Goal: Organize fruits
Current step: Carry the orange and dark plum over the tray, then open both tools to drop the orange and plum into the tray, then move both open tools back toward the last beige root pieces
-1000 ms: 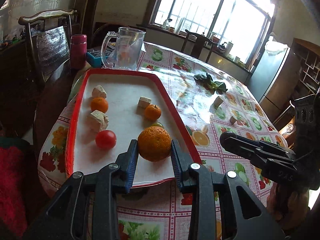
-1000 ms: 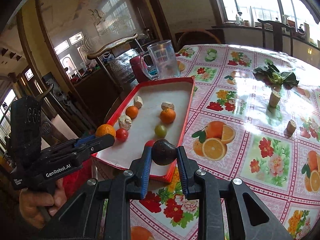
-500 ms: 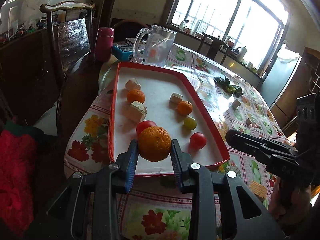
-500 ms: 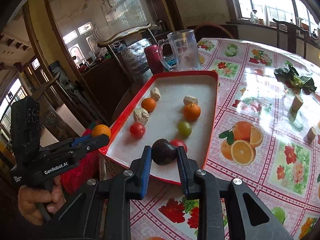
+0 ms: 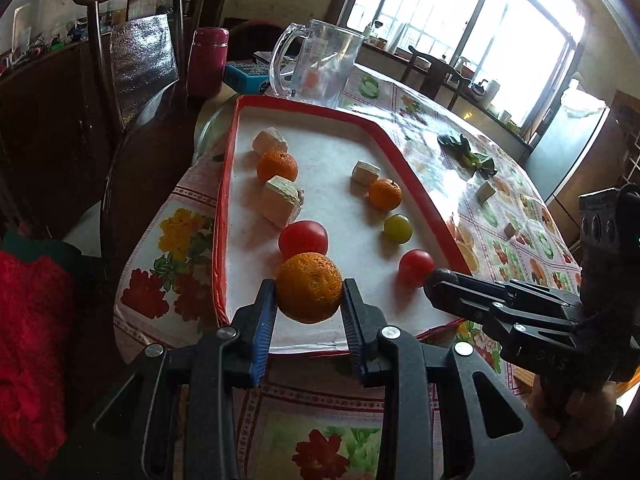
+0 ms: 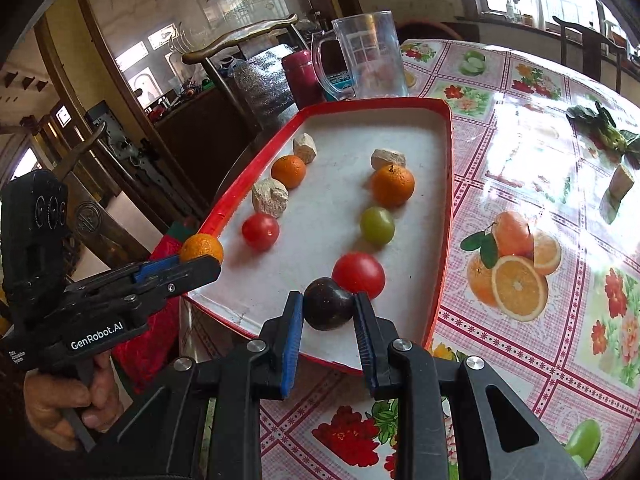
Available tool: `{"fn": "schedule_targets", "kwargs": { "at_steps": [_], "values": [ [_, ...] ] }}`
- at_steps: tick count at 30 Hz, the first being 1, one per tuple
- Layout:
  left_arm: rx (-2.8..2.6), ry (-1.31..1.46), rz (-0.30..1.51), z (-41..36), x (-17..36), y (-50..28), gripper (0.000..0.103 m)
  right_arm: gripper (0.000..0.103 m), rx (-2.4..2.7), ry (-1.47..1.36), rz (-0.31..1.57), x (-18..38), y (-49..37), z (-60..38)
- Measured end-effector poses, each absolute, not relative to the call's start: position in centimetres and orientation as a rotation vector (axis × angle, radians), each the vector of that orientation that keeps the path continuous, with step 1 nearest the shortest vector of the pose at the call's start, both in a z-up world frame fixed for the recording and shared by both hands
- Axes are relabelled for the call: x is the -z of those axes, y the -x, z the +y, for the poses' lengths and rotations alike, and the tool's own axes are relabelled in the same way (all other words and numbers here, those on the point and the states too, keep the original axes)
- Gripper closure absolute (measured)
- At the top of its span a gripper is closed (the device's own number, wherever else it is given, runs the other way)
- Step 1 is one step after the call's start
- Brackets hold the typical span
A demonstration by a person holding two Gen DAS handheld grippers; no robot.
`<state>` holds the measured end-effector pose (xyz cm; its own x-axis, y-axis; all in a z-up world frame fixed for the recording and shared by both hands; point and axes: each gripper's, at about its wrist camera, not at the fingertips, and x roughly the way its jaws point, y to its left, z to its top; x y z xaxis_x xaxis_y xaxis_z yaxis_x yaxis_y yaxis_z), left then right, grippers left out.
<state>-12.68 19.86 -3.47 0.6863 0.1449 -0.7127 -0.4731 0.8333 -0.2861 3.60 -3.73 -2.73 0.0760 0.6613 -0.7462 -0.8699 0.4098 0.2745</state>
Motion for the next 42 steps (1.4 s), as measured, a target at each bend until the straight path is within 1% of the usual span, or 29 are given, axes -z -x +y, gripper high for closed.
{"fn": "schedule_targets", "kwargs": {
  "at_steps": [10,14,21,23,24,26,27,42],
  "values": [
    [-0.361,0.444,0.779,19.9,4.3,11.7,0.073,0.077,-1.191,0.277,0.950,3.1,-3.4,-3.1],
    [-0.367,0.434,0.786,19.9,4.3,11.7,0.073,0.074,-1.189,0.286,0.955,3.2,-3.2,-3.2],
    [-0.391,0.427,0.801,19.9,4.3,11.8,0.073,0.072,-1.188,0.267,0.959,2.9,-3.5,-4.0],
    [-0.396,0.423,0.807,19.8,4.2,11.8,0.070,0.071,-1.188,0.260,0.951,2.5,-3.5,-4.3],
    [-0.392,0.425,0.808,19.7,4.2,11.8,0.068,0.068,-1.189,0.255,0.947,2.3,-3.6,-4.5],
    [-0.390,0.420,0.804,19.4,3.9,11.8,0.060,0.063,-1.189,0.242,0.936,1.8,-3.6,-4.9],
    [-0.396,0.408,0.802,19.2,3.8,11.7,0.058,0.063,-1.186,0.239,0.929,1.6,-3.7,-5.1],
    [-0.366,0.353,0.781,16.8,1.9,10.4,0.058,0.063,-1.051,0.133,0.871,-1.2,-7.7,-12.5]
  ]
}}
